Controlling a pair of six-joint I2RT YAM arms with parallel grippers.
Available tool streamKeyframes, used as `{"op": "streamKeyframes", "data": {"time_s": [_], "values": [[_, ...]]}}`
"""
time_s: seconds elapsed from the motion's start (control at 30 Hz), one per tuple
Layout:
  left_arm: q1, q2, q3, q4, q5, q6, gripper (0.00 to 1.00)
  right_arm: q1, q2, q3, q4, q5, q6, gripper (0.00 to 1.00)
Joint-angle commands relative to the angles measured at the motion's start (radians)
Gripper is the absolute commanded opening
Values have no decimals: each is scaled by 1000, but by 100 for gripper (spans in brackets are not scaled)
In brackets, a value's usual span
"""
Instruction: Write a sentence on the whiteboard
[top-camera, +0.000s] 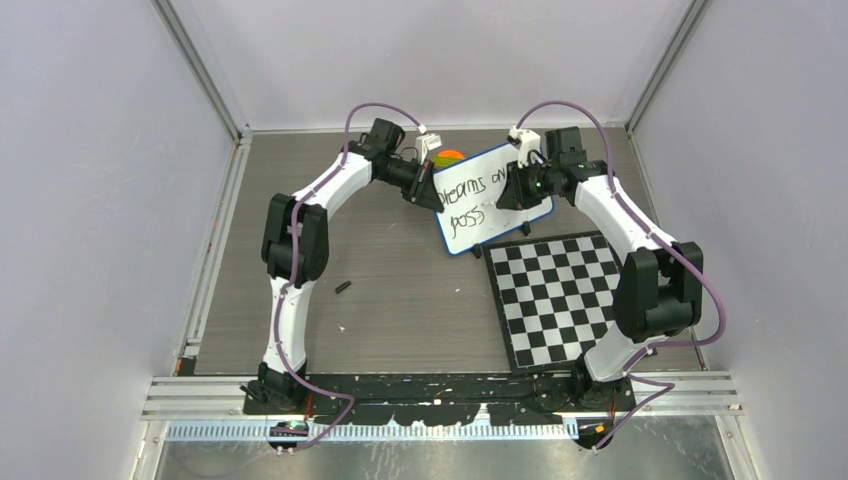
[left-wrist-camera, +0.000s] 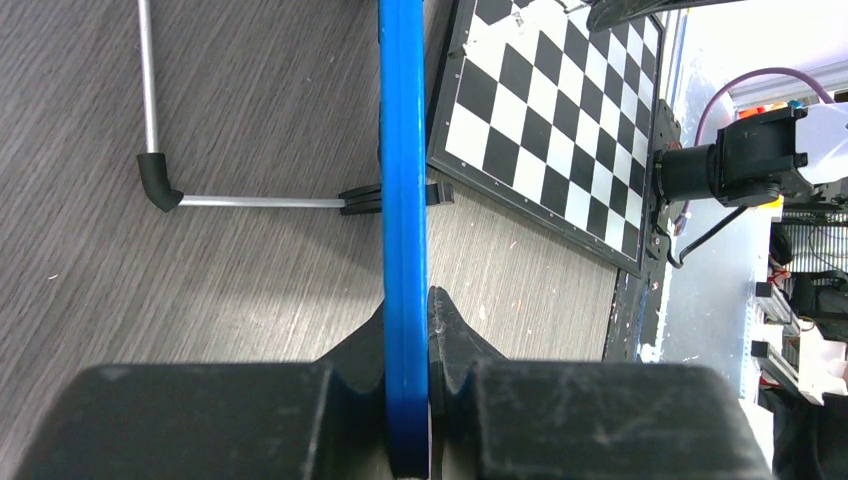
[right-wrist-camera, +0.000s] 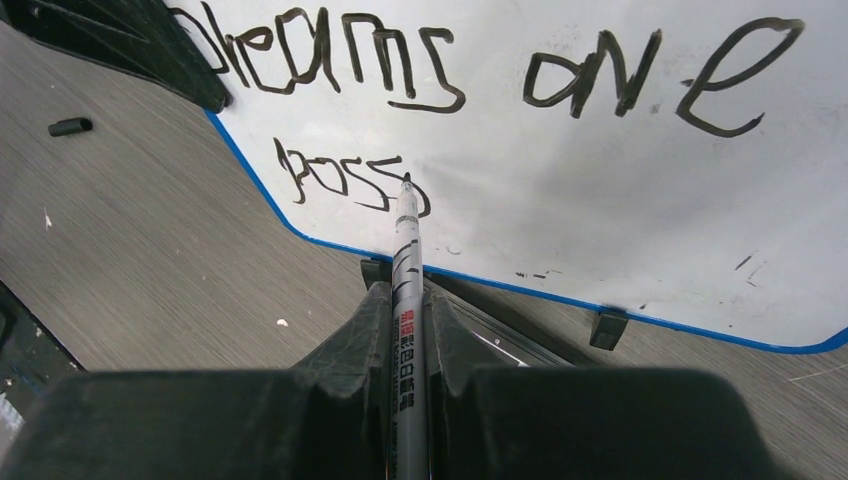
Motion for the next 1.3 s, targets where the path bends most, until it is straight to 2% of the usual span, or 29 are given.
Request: {"op": "streamKeyframes", "data": {"time_s": [0.0,0.3,1.03,1.27], "values": [[-12,6,18,-50,-9,29,0,18,2,2,14,14,-31,0],[-14,10,23,-51,-7,30,0,19,-15,-38,23,54,-42,0],[-17,8,19,-51,-13,31,0,17,32,13,69,126,-5,0],[-17,11,21,-51,-12,29,0,11,28,13,60,107,-2,0]]}}
